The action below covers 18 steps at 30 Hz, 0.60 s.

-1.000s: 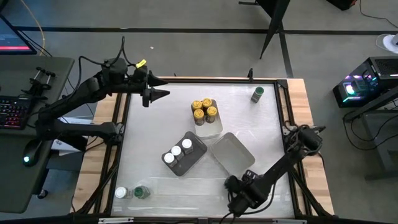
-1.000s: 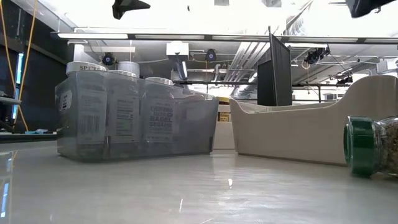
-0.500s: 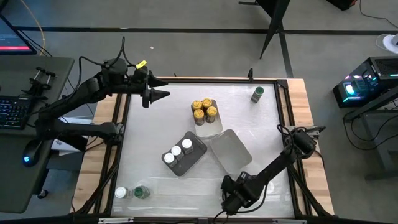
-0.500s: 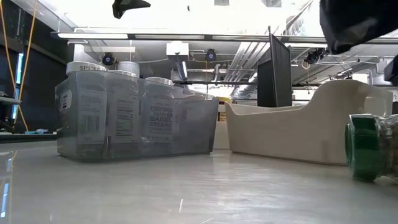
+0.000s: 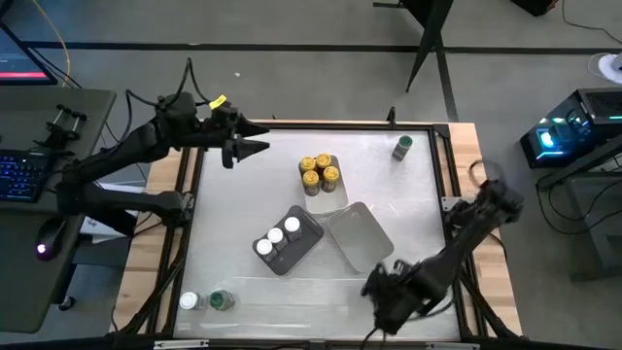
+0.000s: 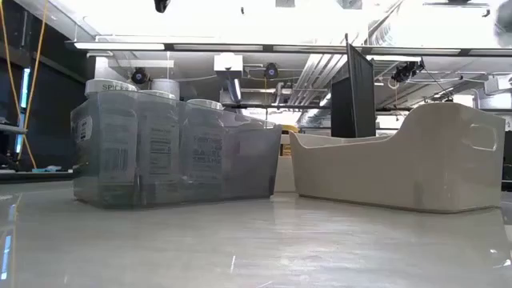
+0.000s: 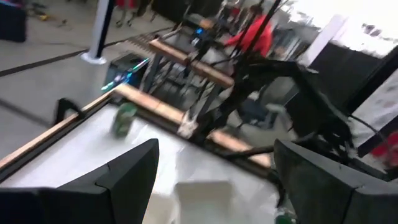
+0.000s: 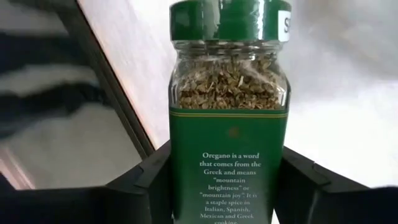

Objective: Sort spices by type
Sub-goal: Put the bottom right green seasoning bottle into the gray bin

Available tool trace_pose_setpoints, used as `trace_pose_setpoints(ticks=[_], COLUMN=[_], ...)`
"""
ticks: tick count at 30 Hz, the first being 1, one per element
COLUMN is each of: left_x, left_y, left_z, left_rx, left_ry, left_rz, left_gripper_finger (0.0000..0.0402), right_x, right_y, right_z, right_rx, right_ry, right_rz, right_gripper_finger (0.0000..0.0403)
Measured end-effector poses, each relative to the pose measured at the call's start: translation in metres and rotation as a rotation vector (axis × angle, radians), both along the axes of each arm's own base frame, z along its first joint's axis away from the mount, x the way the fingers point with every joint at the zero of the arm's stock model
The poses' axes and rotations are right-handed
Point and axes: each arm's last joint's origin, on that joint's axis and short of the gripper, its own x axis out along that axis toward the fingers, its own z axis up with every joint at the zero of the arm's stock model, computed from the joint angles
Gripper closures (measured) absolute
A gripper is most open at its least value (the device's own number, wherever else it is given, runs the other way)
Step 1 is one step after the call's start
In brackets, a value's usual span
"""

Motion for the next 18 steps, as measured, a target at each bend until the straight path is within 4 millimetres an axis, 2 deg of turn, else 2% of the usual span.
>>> trace_pose_setpoints(ticks=[4, 8, 13, 15, 18], left_x=[0.027, 0.068, 0.117, 0.131, 0.143], left_y=[-0.005, -0.015, -0.041, -0.052, -0.065], left_z=[0.001, -0.007, -0.027, -0.037, -0.050], left_rx=[0.034, 0.197, 0.606, 0.747, 0.864], left_ry=[-0.005, 0.168, 0.390, 0.472, 0.568], left_rz=[-0.071, -0.208, -0.473, -0.547, -0.598], left_gripper_finger=[0.0096, 0.0096, 0.0096, 0.0096, 0.0096], right_x=[-0.002, 0.019, 0.052, 0.059, 0.061], right_y=[-0.041, -0.085, -0.118, -0.128, -0.138], right_z=[0.037, 0.055, 0.065, 0.066, 0.066], right_rx=[-0.110, -0.166, -0.067, -0.038, -0.054], right_ry=[-0.142, -0.258, -0.381, -0.403, -0.393], right_rz=[-0.105, -0.123, 0.056, 0.097, 0.130], right_gripper_finger=[0.0210, 0.0210, 0.0210, 0.0210, 0.0210])
